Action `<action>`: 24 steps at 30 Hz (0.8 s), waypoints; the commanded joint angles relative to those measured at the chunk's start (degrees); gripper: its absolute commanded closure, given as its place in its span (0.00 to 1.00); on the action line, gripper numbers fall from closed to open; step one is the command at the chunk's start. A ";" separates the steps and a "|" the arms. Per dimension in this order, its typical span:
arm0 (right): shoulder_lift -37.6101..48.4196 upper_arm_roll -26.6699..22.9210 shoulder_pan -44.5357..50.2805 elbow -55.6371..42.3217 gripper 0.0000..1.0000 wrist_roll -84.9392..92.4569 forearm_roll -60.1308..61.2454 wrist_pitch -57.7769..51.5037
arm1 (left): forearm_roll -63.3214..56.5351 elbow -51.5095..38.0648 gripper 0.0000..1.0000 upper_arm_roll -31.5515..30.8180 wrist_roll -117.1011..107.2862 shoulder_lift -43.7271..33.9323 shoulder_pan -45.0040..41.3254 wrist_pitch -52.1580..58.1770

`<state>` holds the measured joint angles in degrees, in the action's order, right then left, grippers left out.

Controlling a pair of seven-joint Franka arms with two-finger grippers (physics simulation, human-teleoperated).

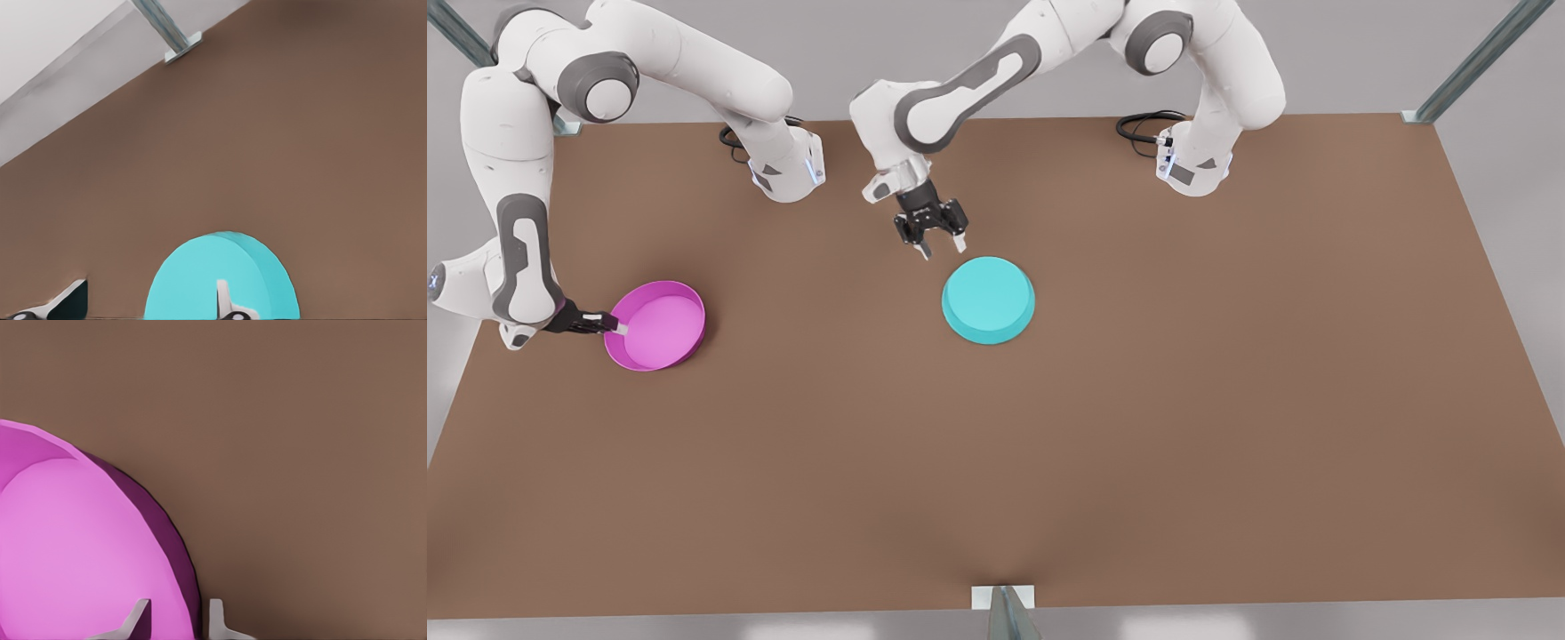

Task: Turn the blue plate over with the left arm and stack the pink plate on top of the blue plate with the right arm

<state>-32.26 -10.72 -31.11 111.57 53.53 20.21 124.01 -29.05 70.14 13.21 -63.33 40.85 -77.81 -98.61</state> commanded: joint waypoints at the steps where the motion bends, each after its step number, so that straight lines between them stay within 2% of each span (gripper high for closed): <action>1: 0.00 0.00 0.00 -0.13 0.56 0.00 0.00 0.00 | 9.62 0.08 0.00 -0.20 0.57 -1.12 1.60 0.00; 3: 0.00 0.00 0.00 -0.13 0.59 0.00 0.00 0.00 | 19.02 0.61 0.00 -0.02 14.62 -10.70 15.30 0.35; 7: 0.00 0.00 0.00 -0.13 0.62 0.53 0.00 0.09 | 29.84 2.89 0.00 0.06 44.86 -21.60 43.52 3.07; 9: -0.26 0.00 0.00 -0.30 0.62 0.62 0.00 0.09 | 33.62 8.95 0.00 0.15 58.83 -29.86 54.42 6.76; 10: -0.26 0.00 0.00 -0.30 0.62 0.62 0.00 0.09 | 33.62 12.12 0.00 -4.05 64.90 -33.91 61.36 10.54; 11: -0.35 0.00 -0.09 -0.30 0.62 0.62 0.00 0.09 | 31.69 12.65 0.00 -16.70 64.29 -33.56 72.25 13.26; 13: -0.44 0.00 0.00 -0.66 0.64 0.53 0.00 0.09 | 28.17 0.96 0.00 -18.92 63.94 -24.25 72.80 20.65; 18: -0.88 0.00 0.00 -1.01 0.66 0.62 0.00 0.09 | 28.26 1.66 0.00 -18.66 64.03 -25.56 72.80 16.00; 24: -0.88 0.00 0.00 -1.01 0.74 0.62 0.09 0.09 | 28.08 1.93 0.00 -18.48 64.55 -25.21 72.80 14.15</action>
<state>-33.14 -10.72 -31.11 110.57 54.10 20.31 124.10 -0.89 72.50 -5.05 1.26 15.70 -5.08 -85.41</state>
